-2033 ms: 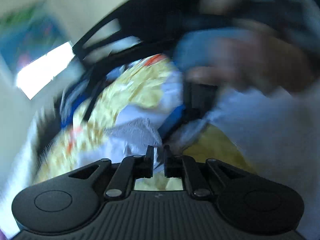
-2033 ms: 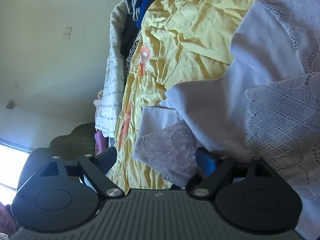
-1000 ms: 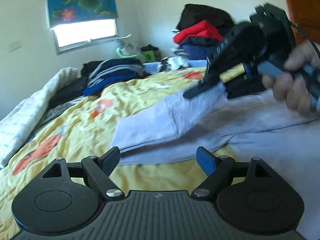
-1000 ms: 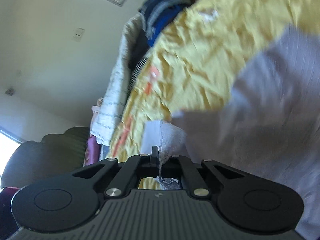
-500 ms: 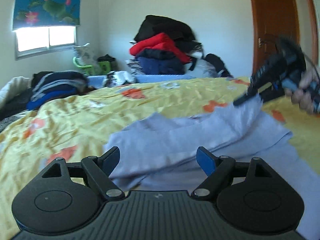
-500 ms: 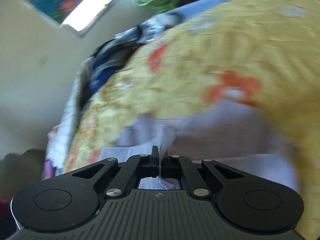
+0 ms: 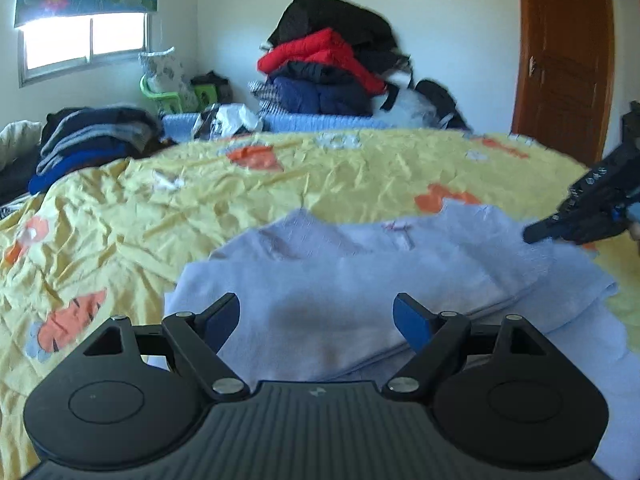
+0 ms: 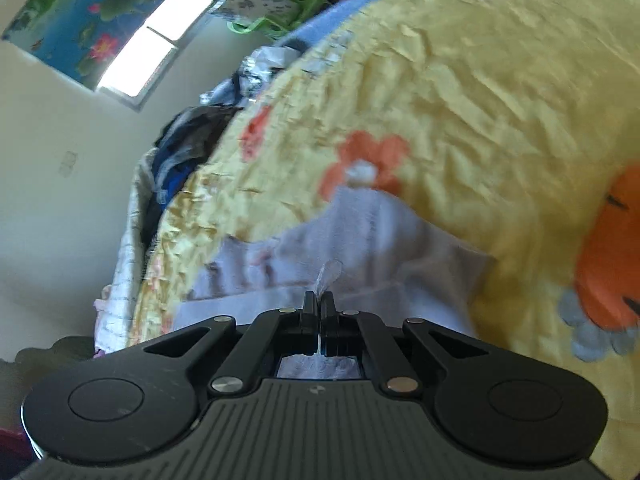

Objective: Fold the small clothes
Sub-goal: 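Carry the second sleeve across the shirt body with the right gripper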

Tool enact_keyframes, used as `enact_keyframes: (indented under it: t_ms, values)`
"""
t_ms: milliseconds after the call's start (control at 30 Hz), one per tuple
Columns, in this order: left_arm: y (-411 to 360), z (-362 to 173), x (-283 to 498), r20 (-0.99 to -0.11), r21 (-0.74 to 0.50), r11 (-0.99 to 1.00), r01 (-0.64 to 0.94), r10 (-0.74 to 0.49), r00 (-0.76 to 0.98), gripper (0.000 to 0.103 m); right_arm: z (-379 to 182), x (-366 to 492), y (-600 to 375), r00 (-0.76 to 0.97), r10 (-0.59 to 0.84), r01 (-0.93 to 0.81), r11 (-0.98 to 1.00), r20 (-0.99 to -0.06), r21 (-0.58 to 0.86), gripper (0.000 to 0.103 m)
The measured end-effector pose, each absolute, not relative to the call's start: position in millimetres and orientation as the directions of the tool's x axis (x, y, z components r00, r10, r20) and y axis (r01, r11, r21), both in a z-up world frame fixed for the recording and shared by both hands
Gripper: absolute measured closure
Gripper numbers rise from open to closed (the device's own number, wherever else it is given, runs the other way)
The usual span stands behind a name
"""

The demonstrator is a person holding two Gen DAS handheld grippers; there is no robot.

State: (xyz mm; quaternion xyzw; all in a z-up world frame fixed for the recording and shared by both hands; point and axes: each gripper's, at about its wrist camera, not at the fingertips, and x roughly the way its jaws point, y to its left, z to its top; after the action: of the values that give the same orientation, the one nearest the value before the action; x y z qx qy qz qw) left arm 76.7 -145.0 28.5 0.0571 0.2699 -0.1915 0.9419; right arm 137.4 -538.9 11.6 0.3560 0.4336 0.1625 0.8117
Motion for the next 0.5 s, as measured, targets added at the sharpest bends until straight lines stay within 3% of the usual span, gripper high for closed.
enact_keyframes:
  t_ms: [100, 133, 167, 233, 500]
  values:
    - [-144, 28, 72, -0.525, 0.021, 0.921, 0.39, -0.321, 0.788, 0.018, 3, 135, -542, 0.564, 0.58, 0.089, 0.665, -0.588, 0.742, 0.089]
    - [-144, 29, 70, -0.519, 0.023, 0.918, 0.395, -0.327, 0.79, 0.018, 3, 134, -543, 0.567, 0.576, 0.096, 0.664, -0.589, 0.742, 0.083]
    - [-143, 30, 68, -0.515, 0.029, 0.916, 0.4, -0.329, 0.791, 0.018, 5, 133, -544, 0.574, 0.567, 0.095, 0.671, -0.591, 0.736, 0.069]
    - [-144, 32, 64, -0.508, 0.054, 0.911, 0.41, -0.328, 0.797, 0.018, 9, 132, -547, 0.591, 0.562, 0.086, 0.67, -0.579, 0.737, 0.063]
    - [-142, 29, 67, -0.523, 0.03, 0.922, 0.387, -0.316, 0.792, 0.018, 9, 133, -546, 0.553, 0.55, 0.104, 0.7, -0.626, 0.707, 0.062]
